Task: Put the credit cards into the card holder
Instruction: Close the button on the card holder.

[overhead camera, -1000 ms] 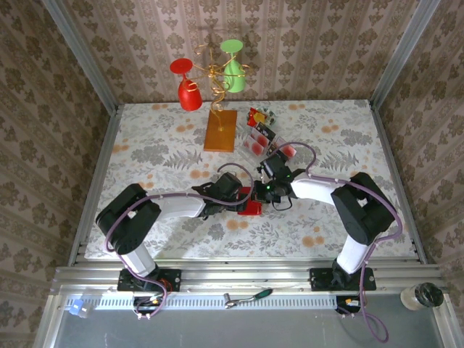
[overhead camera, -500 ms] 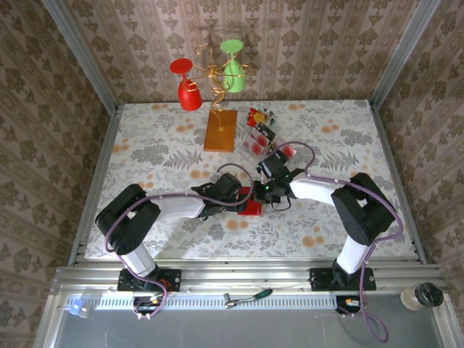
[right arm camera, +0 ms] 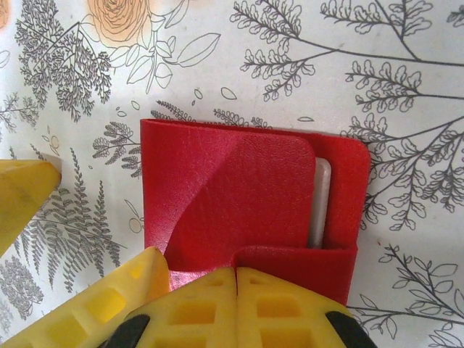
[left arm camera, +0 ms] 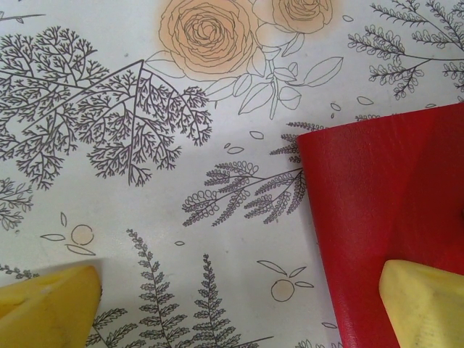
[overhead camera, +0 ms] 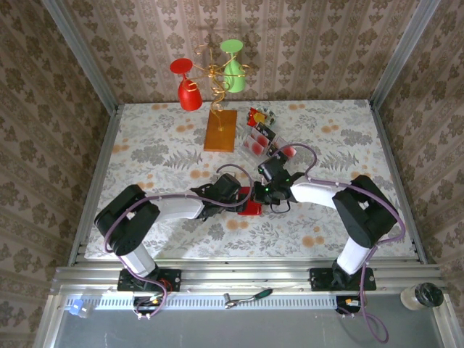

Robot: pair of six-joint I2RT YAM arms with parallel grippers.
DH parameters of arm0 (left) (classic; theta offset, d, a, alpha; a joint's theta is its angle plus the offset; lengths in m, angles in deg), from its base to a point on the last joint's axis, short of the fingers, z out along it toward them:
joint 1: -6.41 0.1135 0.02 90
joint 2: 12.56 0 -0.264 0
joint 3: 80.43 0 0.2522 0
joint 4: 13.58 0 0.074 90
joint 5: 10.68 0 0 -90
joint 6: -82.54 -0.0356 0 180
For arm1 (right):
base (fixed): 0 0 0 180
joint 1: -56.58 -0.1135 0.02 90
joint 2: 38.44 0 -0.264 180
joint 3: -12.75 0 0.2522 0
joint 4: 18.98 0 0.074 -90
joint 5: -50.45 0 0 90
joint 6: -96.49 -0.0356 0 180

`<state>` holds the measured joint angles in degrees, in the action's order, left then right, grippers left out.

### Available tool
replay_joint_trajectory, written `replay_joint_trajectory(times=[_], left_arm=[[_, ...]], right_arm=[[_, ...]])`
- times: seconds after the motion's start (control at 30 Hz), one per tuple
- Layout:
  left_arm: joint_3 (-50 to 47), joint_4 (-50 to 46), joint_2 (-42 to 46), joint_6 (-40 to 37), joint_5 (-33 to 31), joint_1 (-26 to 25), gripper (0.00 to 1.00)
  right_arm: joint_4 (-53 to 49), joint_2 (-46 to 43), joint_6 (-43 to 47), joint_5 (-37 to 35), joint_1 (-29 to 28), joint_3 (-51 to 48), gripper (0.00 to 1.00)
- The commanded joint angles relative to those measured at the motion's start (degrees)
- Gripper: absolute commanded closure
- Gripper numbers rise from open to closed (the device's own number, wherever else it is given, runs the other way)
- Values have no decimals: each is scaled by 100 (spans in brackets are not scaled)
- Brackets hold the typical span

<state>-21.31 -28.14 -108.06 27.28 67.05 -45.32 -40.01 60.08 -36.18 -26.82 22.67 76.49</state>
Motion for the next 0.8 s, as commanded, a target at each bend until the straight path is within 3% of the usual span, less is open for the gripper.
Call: replay_joint_trajectory(times=[0.0,0.43,0.77], left_arm=[[51,-330,111,-10,220,-47,0],[-88,-317,87,-42,260,91,0],[-150,-250,5,-2,225,51,0]], right_arm=[[-1058,666,-230,-704,51,-646,100],[-711,513,-271,-409,58,-555,100],[-662,132,-73,97,51,-90,94]])
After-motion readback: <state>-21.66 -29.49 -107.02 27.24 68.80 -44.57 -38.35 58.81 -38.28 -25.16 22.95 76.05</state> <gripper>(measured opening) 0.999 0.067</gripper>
